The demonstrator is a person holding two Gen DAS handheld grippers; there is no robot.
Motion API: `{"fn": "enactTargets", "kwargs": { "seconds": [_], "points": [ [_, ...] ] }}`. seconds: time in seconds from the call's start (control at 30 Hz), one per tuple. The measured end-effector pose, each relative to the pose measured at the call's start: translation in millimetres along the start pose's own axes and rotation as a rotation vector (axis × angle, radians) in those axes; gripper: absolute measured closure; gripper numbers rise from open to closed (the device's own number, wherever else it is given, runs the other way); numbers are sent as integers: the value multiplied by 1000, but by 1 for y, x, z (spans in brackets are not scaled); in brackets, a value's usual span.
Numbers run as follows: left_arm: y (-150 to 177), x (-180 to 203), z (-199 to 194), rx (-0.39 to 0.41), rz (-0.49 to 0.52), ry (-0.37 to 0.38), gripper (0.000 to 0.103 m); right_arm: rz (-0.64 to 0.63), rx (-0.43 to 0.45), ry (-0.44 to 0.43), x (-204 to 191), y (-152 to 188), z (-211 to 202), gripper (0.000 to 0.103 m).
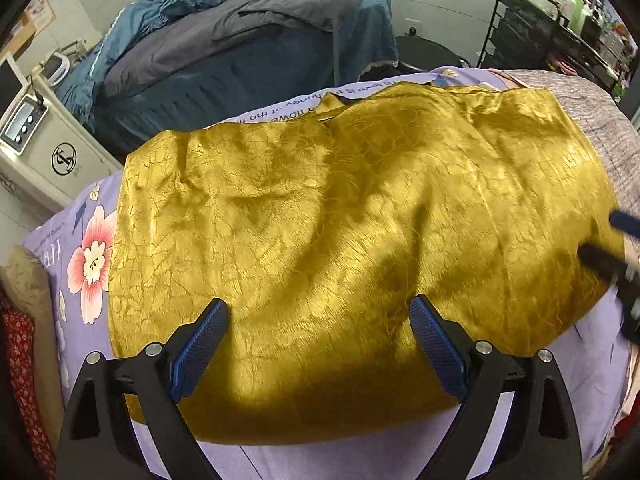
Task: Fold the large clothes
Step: 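Lay the hem over the collar with both tools and smooth the folded bundle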
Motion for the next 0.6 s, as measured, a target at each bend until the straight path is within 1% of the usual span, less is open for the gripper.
{"fn": "enactTargets", "kwargs": {
  "seconds": [0.13,0.2,0.27,0.33,0.4,0.43,0.5,0.6],
  "points": [
    [-13,-1,16,-41,-7,-20,11,52,-37,34,-6,11,17,34],
    [-19,2,28,-69,0,-41,9,67,-55,51,-4,11,26,27],
    [-22,4,37,-92,3,-57,6,92,-69,46,3,9,34,26],
    [-26,5,45,-113,-9,-64,5,115,-102,40,9,7,43,25],
    [-27,5,52,-132,-23,-61,5,115,-135,58,12,5,54,15],
    [-28,4,55,-139,-31,-59,5,112,-145,64,12,5,57,14],
    [-27,2,60,-146,-43,-43,5,118,-170,51,15,5,65,14],
    [-27,-2,65,-157,-70,-14,5,126,-184,40,19,4,72,11]
  ]
}}
Point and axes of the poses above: each gripper's, at about its wrist camera, not at the fingertips, and z roughly the way its jaws point, x to its right, y to its underside, the point moved 3 cm from there along z, roughly the way its jaws point
